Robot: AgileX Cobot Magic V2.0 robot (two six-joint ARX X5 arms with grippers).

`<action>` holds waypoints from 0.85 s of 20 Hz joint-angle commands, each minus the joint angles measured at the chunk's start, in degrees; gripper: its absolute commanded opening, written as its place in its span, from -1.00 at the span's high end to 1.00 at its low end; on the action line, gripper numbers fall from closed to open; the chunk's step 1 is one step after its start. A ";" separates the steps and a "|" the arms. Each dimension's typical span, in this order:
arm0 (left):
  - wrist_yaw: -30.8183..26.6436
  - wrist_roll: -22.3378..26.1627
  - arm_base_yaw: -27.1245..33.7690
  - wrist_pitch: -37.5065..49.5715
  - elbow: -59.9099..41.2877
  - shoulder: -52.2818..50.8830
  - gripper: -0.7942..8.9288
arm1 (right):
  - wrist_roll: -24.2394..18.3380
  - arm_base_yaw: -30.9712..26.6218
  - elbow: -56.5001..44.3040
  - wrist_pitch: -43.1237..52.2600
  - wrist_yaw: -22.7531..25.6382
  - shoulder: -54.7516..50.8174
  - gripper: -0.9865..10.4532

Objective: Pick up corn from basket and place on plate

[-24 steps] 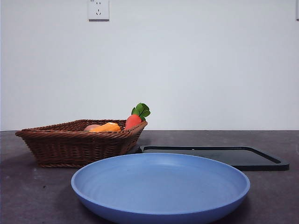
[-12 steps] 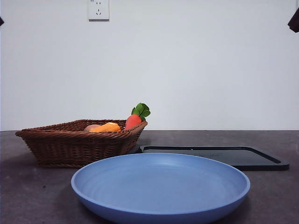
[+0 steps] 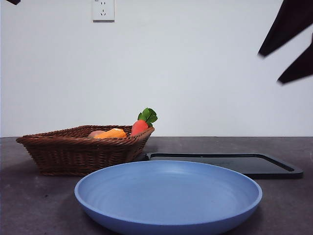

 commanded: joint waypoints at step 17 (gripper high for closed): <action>0.13 0.26 -0.15 0.59 1.05 0.37 -0.09 | 0.98 4.94 1.14 12.96 0.17 32.22 0.46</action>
